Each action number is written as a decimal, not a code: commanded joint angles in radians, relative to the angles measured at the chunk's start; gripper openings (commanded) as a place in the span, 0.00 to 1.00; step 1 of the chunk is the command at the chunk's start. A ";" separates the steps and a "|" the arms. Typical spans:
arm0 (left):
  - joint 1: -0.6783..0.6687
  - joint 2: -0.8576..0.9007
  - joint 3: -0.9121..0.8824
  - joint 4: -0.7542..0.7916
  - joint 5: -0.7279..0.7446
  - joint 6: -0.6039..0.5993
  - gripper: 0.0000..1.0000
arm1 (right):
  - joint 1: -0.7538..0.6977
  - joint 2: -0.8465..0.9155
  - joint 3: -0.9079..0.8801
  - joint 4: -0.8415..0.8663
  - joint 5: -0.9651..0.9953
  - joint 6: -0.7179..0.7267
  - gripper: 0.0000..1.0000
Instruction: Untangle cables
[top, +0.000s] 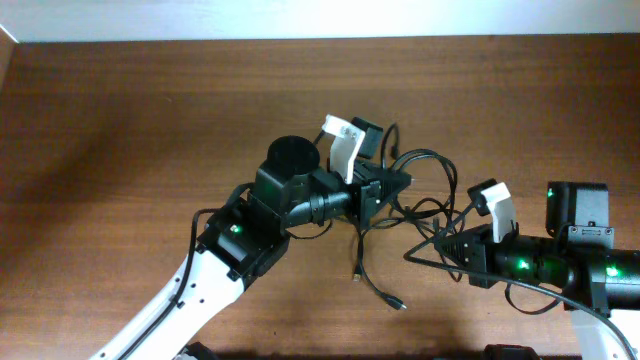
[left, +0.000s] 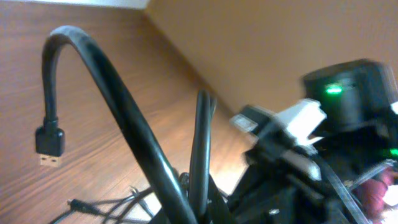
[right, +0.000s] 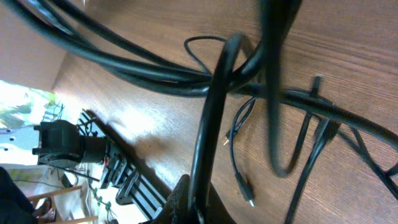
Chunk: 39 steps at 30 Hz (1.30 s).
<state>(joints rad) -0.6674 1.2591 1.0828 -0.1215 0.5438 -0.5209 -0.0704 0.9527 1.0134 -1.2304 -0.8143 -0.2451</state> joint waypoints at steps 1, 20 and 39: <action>0.001 -0.002 0.010 -0.149 -0.277 0.000 0.00 | -0.002 -0.018 0.021 0.045 -0.094 0.003 0.04; 0.090 0.003 0.010 -0.643 -0.795 0.043 0.00 | -0.004 -0.019 0.669 0.645 0.742 0.634 0.04; 0.090 0.003 0.010 -0.673 -0.731 0.043 0.00 | -0.351 0.380 0.675 0.581 1.109 0.416 0.04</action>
<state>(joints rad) -0.5819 1.2613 1.0893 -0.7864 -0.1909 -0.4904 -0.3012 1.3132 1.6745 -0.6830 0.2966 0.1249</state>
